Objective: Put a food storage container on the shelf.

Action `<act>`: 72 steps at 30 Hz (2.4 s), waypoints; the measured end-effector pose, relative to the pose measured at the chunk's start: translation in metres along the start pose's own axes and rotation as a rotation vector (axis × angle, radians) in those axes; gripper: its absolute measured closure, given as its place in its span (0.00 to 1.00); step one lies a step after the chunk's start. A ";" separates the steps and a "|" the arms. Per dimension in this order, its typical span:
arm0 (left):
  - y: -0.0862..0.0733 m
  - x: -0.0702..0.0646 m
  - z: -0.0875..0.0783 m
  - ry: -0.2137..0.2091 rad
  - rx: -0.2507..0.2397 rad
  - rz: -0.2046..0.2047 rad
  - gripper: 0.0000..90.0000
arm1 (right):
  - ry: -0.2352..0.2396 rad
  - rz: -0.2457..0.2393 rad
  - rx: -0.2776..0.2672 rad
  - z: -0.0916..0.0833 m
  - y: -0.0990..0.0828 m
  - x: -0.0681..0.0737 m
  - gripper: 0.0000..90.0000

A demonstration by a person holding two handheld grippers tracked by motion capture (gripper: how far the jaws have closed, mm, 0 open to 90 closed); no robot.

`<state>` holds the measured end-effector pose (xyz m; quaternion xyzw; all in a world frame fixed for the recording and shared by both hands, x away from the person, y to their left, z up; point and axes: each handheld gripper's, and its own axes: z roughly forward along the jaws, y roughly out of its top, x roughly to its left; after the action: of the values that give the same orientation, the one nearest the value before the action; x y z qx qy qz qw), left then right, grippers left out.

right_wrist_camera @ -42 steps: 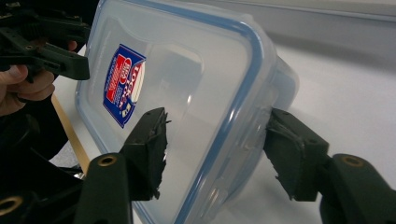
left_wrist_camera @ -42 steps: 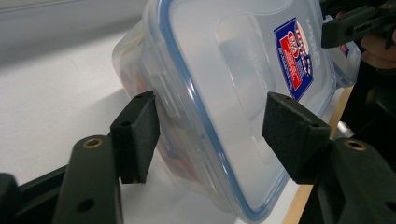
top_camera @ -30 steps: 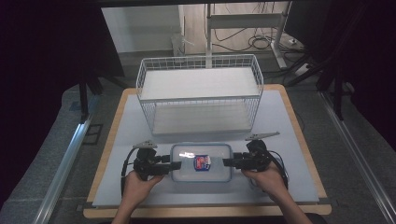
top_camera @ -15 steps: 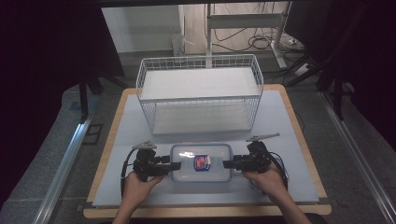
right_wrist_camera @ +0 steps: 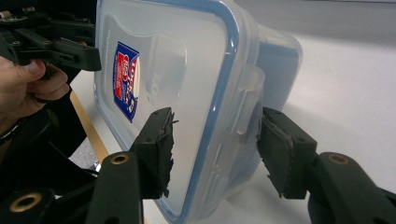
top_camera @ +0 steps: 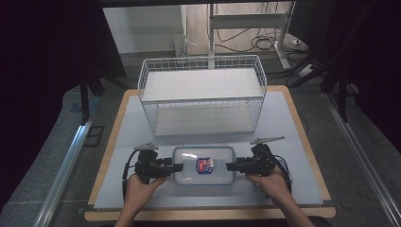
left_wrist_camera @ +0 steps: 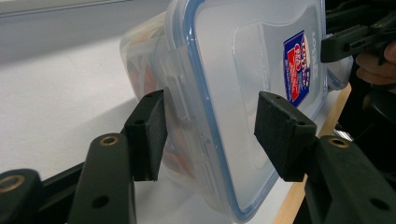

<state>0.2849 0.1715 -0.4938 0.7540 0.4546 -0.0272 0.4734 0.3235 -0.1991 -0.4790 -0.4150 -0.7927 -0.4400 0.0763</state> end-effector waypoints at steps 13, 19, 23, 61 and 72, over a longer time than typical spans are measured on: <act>-0.001 0.000 -0.002 0.005 -0.024 0.010 0.52 | -0.010 -0.017 -0.028 -0.002 0.001 0.002 0.55; -0.006 0.000 -0.002 -0.002 -0.035 0.014 0.52 | -0.005 -0.039 -0.030 -0.003 -0.001 0.002 0.55; -0.006 -0.002 0.000 0.009 -0.034 0.025 0.50 | -0.004 -0.035 -0.038 -0.002 -0.003 0.001 0.55; 0.012 0.005 -0.016 -0.091 -0.073 -0.084 0.57 | 0.013 -0.034 -0.095 -0.015 0.015 0.007 0.56; 0.050 -0.010 -0.040 -0.080 -0.131 -0.046 0.56 | 0.014 -0.077 -0.150 -0.041 0.056 0.025 0.57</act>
<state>0.2991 0.1876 -0.4320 0.7089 0.4532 -0.0385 0.5390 0.3382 -0.2008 -0.4068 -0.3859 -0.7721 -0.5038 0.0335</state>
